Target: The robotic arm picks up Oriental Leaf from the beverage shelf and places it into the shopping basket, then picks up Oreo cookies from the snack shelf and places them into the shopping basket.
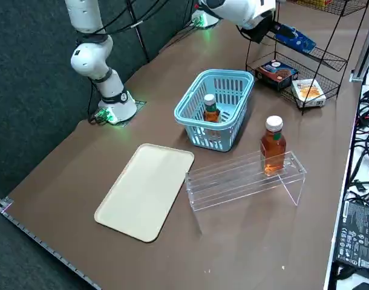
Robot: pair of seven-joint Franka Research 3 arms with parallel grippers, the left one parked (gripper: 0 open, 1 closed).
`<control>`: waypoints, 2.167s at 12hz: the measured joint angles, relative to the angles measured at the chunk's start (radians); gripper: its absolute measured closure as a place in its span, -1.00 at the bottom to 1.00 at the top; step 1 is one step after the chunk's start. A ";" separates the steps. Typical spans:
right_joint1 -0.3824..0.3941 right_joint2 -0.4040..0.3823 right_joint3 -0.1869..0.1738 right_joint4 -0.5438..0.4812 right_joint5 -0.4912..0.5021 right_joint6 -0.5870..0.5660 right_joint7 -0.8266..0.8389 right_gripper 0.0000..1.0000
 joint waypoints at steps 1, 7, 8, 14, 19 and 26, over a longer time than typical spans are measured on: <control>0.002 0.010 0.000 0.012 0.001 0.000 0.000 -1.00; 0.014 0.070 0.000 0.082 0.007 0.001 -0.001 -1.00; 0.015 0.078 0.000 0.091 0.007 0.001 -0.001 -1.00; 0.020 0.110 0.000 0.110 0.016 0.001 -0.002 -1.00; 0.026 0.137 0.000 0.133 0.021 0.001 -0.002 -1.00; 0.027 0.138 -0.001 0.137 0.027 0.003 -0.002 -0.35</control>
